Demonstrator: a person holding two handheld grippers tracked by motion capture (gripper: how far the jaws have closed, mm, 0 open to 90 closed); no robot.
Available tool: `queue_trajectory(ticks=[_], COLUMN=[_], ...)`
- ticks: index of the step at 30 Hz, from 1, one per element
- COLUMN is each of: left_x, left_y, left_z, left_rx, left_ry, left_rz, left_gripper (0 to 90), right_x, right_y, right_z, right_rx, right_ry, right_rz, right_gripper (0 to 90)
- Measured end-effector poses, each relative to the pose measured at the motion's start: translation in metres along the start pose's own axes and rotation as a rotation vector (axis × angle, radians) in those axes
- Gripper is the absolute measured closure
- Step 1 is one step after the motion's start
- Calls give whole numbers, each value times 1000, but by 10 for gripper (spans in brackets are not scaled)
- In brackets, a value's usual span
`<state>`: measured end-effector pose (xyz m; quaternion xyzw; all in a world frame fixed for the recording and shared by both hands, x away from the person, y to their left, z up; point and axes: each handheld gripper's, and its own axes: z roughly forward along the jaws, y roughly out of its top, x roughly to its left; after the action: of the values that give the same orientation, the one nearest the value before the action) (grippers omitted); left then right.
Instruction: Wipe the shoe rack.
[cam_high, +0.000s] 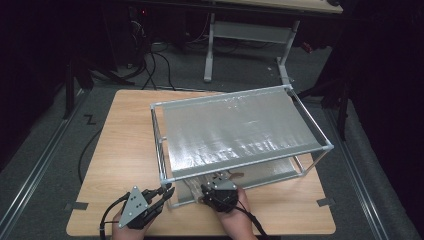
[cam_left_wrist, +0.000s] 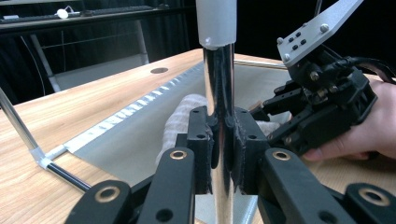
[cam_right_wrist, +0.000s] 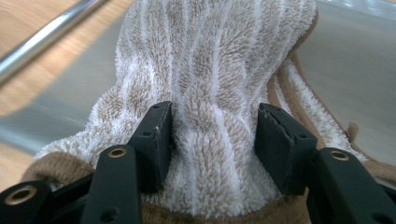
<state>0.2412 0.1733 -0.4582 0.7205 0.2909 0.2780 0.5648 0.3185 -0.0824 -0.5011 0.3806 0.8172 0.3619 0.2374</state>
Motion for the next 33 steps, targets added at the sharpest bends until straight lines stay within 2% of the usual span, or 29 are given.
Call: queue_trajectory(ticks=[7,11,14,18,19,21,27,29,31,33], left_x=[0,0,0,0,0,0,0,0,0,0], left_y=[0,0,0,0,0,0,0,0,1,1], left_z=[0,0,0,0,0,0,0,0,0,0], left_rx=[0,0,1,1,1,3,2,2,4,4], left_ry=[0,-3,-3,-3,-3,-3,-2,-1,0,0], left_rz=[-5,-11,-11,-13,-13,-12,-15,-14,-14,-15], left_gripper=[798,800,799,799,799,800,800,800,800,800], right_x=[-26,-43,-61,-85,-92,-105,-142,-152,-158,-167], right_y=[-7,-12,-17,-24,-26,-31,-44,-47,-50,-53], right_z=[-4,-9,-12,-17,-19,-22,-32,-36,-40,-43], right_rx=[17,27,31,36,38,35,36,38,41,44], right_ry=[-50,-84,-113,-148,-171,-191,-270,-291,-306,-334], right_rz=[35,74,84,138,137,175,242,240,262,258], right_gripper=[467,467,467,467,466,466,465,465,465,464])
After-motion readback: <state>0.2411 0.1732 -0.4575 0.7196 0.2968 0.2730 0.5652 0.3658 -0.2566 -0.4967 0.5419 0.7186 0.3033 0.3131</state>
